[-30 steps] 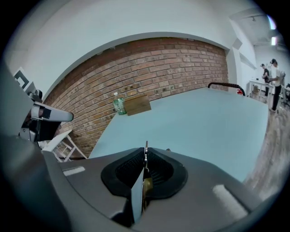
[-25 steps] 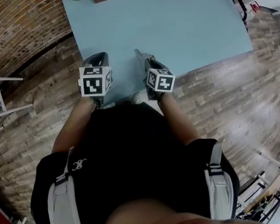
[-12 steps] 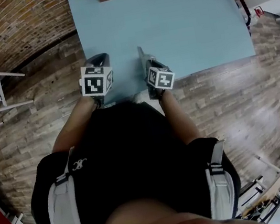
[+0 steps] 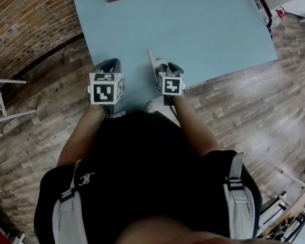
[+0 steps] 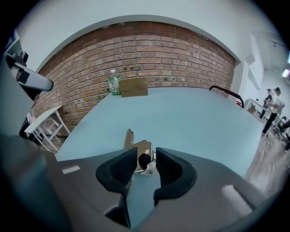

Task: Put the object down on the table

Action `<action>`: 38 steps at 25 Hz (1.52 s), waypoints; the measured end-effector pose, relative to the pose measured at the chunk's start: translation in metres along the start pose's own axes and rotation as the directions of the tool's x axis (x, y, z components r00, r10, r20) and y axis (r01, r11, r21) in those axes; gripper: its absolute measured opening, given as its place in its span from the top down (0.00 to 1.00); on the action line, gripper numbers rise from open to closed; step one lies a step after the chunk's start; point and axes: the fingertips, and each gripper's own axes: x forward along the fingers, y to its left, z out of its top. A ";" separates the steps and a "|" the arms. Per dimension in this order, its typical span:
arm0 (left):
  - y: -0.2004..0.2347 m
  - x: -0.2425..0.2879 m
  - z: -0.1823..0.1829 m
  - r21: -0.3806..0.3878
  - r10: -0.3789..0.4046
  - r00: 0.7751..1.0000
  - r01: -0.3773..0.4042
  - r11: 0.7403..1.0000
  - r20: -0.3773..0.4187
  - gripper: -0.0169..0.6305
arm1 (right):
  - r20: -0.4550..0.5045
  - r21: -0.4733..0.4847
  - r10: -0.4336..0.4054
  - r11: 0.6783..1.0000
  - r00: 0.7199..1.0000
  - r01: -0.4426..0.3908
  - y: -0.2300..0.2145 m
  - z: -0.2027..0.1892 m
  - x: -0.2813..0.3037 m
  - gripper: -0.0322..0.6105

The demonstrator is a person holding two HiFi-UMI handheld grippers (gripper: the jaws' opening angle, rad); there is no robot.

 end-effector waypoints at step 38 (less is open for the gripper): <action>-0.009 0.019 0.005 0.011 -0.048 0.999 0.048 0.999 0.000 0.97 | 0.550 0.099 0.077 0.983 0.832 -0.157 0.000 0.144 -0.145 0.93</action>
